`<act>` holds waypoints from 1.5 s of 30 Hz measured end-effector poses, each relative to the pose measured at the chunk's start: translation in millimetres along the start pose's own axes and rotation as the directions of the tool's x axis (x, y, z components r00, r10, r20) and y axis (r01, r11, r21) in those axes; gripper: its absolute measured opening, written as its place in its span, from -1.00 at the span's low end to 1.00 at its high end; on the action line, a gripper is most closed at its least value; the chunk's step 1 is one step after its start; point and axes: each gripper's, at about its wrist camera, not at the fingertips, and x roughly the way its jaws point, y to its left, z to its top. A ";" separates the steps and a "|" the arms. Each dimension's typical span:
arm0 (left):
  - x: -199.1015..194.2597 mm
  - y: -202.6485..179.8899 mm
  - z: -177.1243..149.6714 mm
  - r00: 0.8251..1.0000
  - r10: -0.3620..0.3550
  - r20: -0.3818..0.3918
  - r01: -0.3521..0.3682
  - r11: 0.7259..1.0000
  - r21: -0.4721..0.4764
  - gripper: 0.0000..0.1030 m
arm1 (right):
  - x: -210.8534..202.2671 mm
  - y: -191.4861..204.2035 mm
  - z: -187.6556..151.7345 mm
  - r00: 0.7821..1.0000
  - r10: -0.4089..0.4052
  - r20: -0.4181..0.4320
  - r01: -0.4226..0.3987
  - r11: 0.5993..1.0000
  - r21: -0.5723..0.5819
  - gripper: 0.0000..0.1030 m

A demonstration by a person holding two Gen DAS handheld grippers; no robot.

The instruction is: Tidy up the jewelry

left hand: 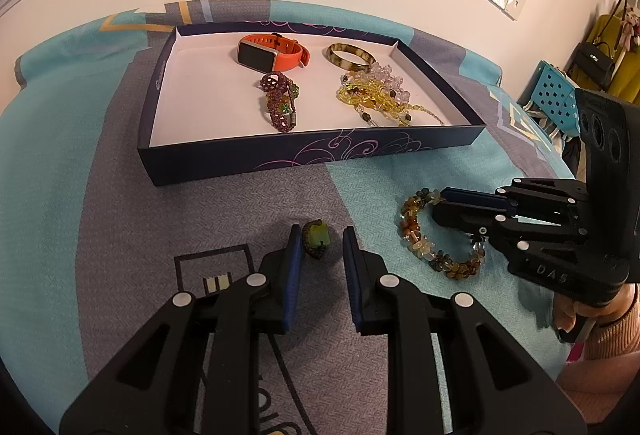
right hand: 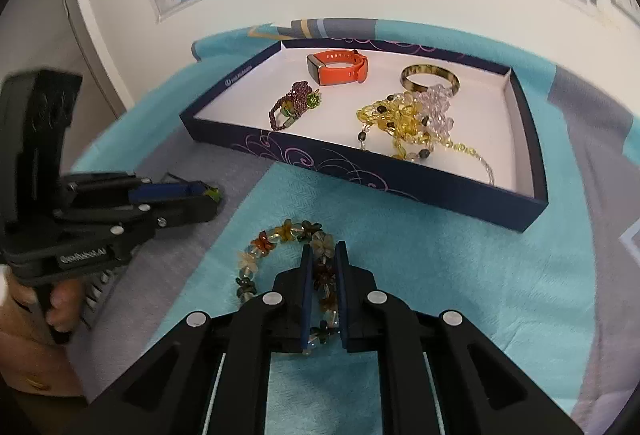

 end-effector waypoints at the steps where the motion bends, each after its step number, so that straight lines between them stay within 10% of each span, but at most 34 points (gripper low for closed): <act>1: 0.0 0.1 0.1 1.000 0.000 0.000 0.000 1.000 0.000 -0.61 | -0.7 -1.9 -0.3 1.000 0.014 0.002 -0.014 1.000 0.015 -0.83; 12: -0.8 -2.9 0.3 0.999 0.040 -0.004 -0.040 0.999 0.011 -0.72 | -23.8 -10.2 1.1 0.989 0.131 0.068 -0.137 0.986 0.095 -0.84; 45: -32.9 -17.4 2.4 0.997 0.049 0.054 -0.051 0.998 0.045 -0.72 | -71.8 0.7 15.9 0.971 0.150 0.185 -0.160 0.986 0.039 -0.97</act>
